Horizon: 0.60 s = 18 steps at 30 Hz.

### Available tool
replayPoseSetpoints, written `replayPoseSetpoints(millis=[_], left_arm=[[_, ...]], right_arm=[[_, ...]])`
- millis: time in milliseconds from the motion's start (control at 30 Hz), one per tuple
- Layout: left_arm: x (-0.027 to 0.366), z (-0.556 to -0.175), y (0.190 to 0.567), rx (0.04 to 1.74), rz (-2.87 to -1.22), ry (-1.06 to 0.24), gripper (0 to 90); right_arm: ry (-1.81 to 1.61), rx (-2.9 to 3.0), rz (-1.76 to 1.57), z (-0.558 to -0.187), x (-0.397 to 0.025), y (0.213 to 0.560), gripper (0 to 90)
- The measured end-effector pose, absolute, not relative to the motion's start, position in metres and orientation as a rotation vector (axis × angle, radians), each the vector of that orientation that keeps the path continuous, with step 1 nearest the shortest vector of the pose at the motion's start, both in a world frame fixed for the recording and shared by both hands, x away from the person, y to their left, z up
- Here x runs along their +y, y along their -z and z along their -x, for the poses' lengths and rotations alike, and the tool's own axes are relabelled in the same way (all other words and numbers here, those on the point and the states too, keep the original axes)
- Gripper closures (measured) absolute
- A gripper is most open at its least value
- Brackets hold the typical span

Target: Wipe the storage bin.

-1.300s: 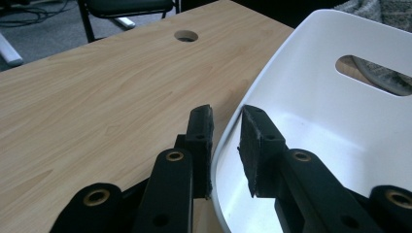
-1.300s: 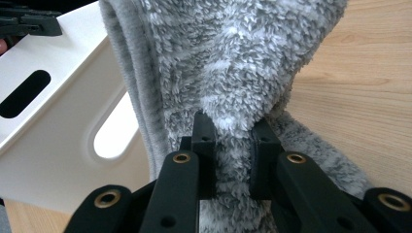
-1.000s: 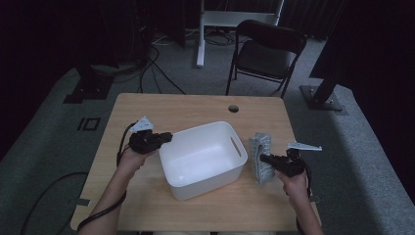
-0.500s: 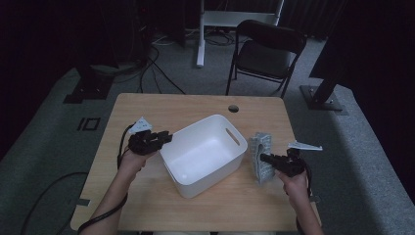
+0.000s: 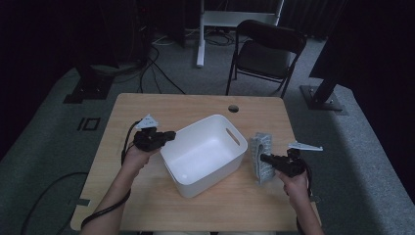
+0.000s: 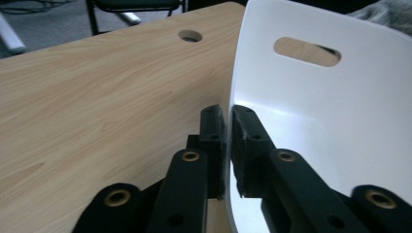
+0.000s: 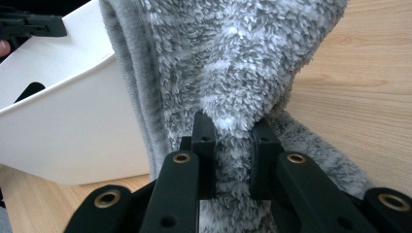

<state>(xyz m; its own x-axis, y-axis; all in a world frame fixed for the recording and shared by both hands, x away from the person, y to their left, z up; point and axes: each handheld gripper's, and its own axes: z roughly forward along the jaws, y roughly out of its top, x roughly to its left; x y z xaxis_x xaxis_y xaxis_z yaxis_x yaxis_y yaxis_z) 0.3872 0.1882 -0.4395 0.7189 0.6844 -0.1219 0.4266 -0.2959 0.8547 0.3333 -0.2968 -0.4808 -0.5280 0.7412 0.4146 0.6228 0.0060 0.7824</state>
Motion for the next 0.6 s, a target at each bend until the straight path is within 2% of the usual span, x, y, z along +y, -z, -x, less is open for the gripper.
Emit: replayPoseSetpoints(millis=[133, 367, 600], left_arm=[[0.19, -0.382, 0.44, 0.875, -1.923, -0.325, 86.4], [0.192, -0.367, 0.439, 0.966, -1.901, -0.408, 87.5], [0.196, -0.363, 0.442, 0.991, -1.855, -0.361, 85.4]], right_arm=[[-1.558, 2.143, -1.457, -0.333, -0.297, 0.48, 77.8], [-1.555, 2.149, -1.46, -0.334, -0.297, 0.482, 77.8], [-1.558, 2.156, -1.452, -0.335, -0.293, 0.482, 77.8]])
